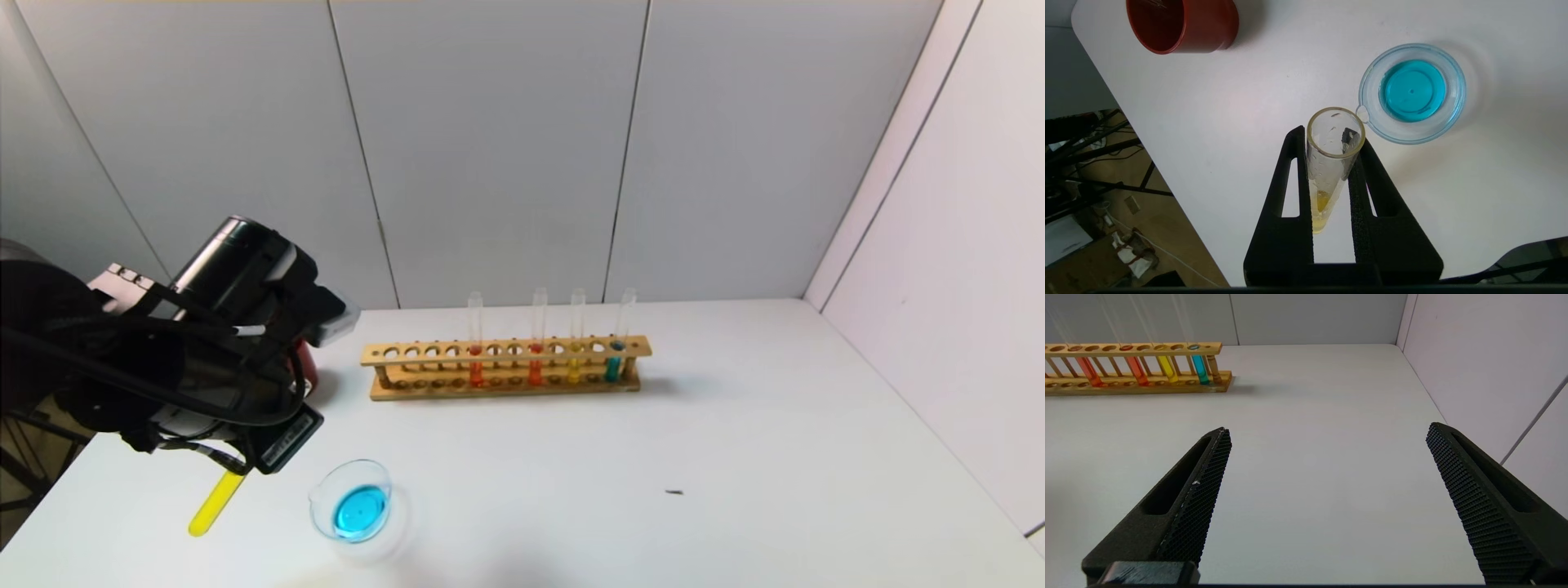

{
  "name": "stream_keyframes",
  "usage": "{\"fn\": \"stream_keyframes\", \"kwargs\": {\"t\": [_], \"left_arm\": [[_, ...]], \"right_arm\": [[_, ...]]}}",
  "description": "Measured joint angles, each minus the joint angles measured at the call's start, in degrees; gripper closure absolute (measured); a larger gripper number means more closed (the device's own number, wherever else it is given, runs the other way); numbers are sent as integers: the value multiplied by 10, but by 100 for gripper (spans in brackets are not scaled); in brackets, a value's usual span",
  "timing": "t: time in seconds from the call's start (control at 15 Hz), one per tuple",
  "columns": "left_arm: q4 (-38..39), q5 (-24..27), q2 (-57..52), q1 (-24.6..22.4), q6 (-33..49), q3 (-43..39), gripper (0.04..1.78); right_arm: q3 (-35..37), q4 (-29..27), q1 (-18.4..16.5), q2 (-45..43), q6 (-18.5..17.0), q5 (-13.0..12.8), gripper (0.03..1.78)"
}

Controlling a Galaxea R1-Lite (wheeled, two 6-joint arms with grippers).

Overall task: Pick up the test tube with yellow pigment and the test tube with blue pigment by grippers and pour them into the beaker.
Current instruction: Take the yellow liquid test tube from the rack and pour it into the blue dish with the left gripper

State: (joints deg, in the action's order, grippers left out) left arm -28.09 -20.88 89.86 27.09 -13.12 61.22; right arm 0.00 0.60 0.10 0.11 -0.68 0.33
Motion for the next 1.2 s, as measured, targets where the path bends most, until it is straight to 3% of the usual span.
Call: {"fn": "stream_keyframes", "kwargs": {"t": [0.53,1.2], "left_arm": [[-64,-5,69,0,-61,-14,151],[-202,-10,152,11,-81,72,151]], "right_arm": [[0,0,0,0,0,0,7],[0,0,0,0,0,0,7]]}}
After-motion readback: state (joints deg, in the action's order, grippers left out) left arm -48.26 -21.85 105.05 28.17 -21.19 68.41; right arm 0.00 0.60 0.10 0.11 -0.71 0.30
